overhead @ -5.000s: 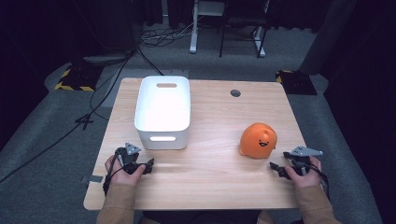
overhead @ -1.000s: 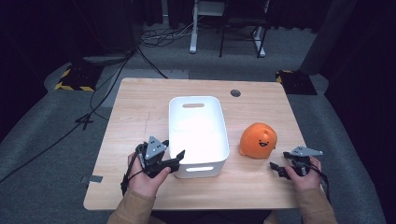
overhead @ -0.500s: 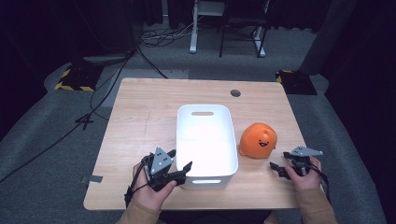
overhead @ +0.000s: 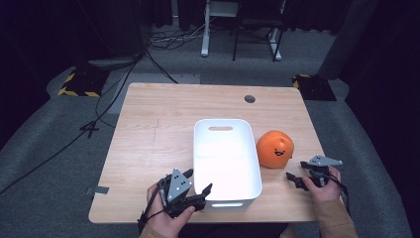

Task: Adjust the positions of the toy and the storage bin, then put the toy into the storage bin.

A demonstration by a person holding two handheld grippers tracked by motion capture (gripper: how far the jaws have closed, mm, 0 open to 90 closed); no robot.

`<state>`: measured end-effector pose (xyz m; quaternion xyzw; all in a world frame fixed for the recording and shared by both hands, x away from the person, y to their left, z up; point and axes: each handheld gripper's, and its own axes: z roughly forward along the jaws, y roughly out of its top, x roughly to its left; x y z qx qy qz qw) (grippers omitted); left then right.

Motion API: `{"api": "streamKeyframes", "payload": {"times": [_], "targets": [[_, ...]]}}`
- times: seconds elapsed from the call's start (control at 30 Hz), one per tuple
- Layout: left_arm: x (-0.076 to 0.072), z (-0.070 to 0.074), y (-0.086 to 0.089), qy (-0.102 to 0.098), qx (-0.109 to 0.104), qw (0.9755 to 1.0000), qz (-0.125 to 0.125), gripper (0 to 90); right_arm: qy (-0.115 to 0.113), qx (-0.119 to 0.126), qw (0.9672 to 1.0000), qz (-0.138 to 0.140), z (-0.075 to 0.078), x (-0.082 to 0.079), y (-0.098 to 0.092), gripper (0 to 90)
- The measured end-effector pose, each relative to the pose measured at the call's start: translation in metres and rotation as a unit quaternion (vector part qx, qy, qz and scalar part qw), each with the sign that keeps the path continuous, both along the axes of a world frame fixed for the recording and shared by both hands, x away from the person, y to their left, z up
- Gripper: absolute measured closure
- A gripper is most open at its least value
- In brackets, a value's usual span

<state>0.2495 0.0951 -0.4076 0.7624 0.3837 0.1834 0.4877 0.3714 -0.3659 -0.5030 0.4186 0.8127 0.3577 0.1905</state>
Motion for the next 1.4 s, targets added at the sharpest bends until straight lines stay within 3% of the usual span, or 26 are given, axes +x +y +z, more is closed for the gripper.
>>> {"api": "streamKeyframes", "payload": {"times": [0.23, 0.33, 0.47, 0.67, 0.87, 1.1, 1.3, 1.4], "targets": [[0.0, -0.001, 0.001, 0.0, -0.005, 1.0, -0.001, 28.6, 0.0, 0.0, 1.0, 0.0, 0.0, 0.0, 0.0, 17.4], [0.004, -0.001, 0.006, 0.007, -0.019, 0.9998, -0.007, 28.0, 0.0, 0.0, 1.0, 0.0, 0.0, 0.0, 0.0, 17.4], [0.008, 0.005, 0.013, 0.006, -0.017, 0.9998, -0.011, 26.2, 0.0, 0.001, 1.0, 0.0, 0.0, 0.0, 0.0, 17.4], [0.021, 0.02, 0.03, -0.007, -0.022, 0.9997, 0.004, 24.9, 0.0, 0.0, 1.0, 0.0, 0.0, 0.0, 0.0, 17.4], [0.034, 0.019, 0.048, -0.012, -0.013, 0.9994, 0.032, 24.1, 0.0, 0.0, 1.0, 0.0, 0.0, 0.0, 0.0, 17.4], [0.052, 0.005, 0.069, -0.013, -0.009, 0.9981, 0.06, 24.1, 0.0, 0.002, 1.0, -0.002, 0.0, 0.0, 0.0, 17.5], [0.071, -0.023, 0.084, 0.023, 0.025, 0.9965, 0.077, 23.9, -0.001, 0.001, 1.0, 0.002, 0.0, 0.0, 0.0, 18.5], [0.076, -0.031, 0.088, 0.033, 0.035, 0.9957, 0.079, 23.9, -0.002, 0.001, 1.0, 0.004, 0.0, 0.0, 0.0, 19.3]]}}
